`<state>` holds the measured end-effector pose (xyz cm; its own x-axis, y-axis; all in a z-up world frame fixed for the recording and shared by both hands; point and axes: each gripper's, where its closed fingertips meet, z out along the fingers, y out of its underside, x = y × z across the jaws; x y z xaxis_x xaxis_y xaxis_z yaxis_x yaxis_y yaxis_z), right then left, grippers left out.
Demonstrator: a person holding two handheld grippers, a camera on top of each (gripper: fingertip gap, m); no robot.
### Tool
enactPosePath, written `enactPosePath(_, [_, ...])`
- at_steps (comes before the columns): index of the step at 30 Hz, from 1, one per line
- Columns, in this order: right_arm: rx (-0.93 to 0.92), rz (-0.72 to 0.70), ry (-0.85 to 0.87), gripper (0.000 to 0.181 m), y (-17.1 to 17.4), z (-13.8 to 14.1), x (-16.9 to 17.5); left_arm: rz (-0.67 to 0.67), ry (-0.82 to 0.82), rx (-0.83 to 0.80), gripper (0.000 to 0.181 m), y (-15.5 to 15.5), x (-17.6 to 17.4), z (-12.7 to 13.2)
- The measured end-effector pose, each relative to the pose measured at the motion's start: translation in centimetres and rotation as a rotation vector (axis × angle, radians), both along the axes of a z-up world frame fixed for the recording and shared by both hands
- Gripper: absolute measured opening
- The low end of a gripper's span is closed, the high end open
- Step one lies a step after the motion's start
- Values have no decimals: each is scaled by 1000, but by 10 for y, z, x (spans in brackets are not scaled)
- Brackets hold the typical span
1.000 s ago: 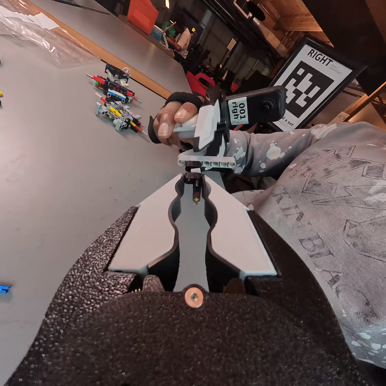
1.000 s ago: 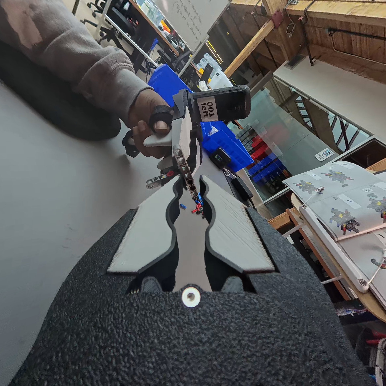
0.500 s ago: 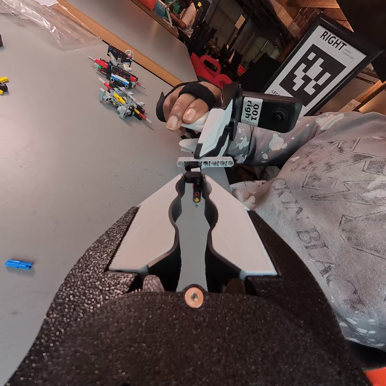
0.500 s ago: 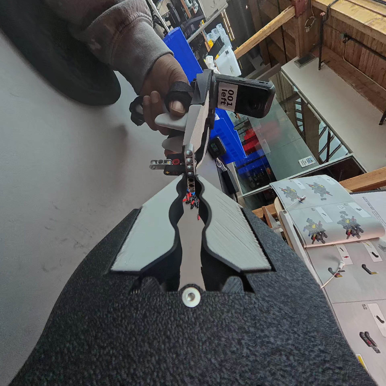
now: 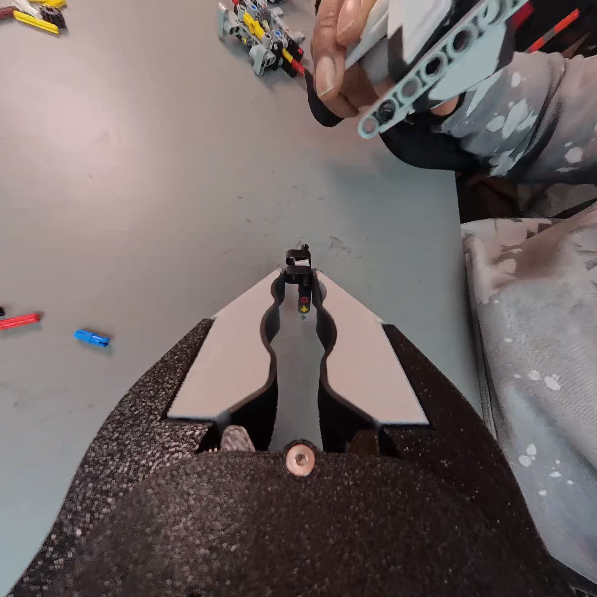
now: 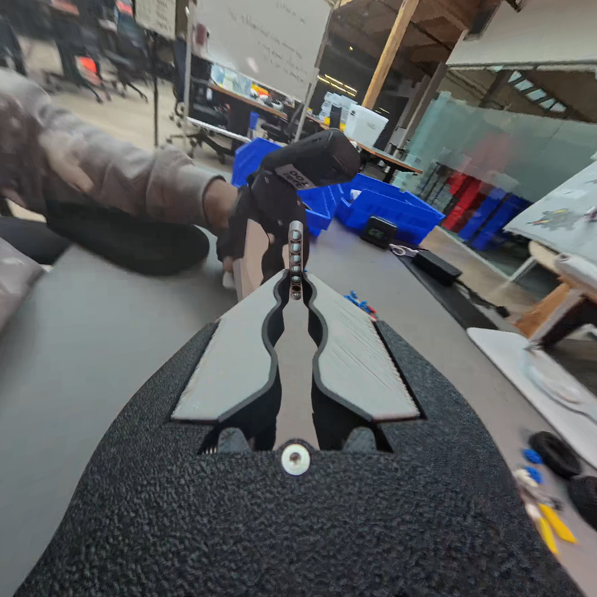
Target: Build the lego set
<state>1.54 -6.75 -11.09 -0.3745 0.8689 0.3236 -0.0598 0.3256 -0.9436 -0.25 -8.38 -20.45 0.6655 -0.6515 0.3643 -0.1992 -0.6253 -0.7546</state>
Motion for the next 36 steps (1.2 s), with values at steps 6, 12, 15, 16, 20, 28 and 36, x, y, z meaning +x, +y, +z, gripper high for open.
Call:
enactPosePath(6, [-445,182,-135,6,-10,7,10,-14,-34,210,30,5,10,33])
enactPosePath(12, [-450,218,-229,6,-20,-9,8,-61,-97,392,15,-7,23,73])
enactPosePath(15, [-442,225,-248,6,-24,-14,7,-85,-74,376,7,-9,30,67])
enactPosePath(16, [-430,229,-256,6,-25,-16,8,-86,-80,380,7,-9,32,68])
enactPosePath(20, [-412,243,-256,6,-27,-16,10,-101,-108,353,6,-11,34,68])
enactPosePath(28, [-437,259,-140,5,-3,16,27,-48,-136,402,3,-17,-4,91])
enactPosePath(36, [-349,153,-159,6,8,4,17,306,129,458,3,36,-61,72])
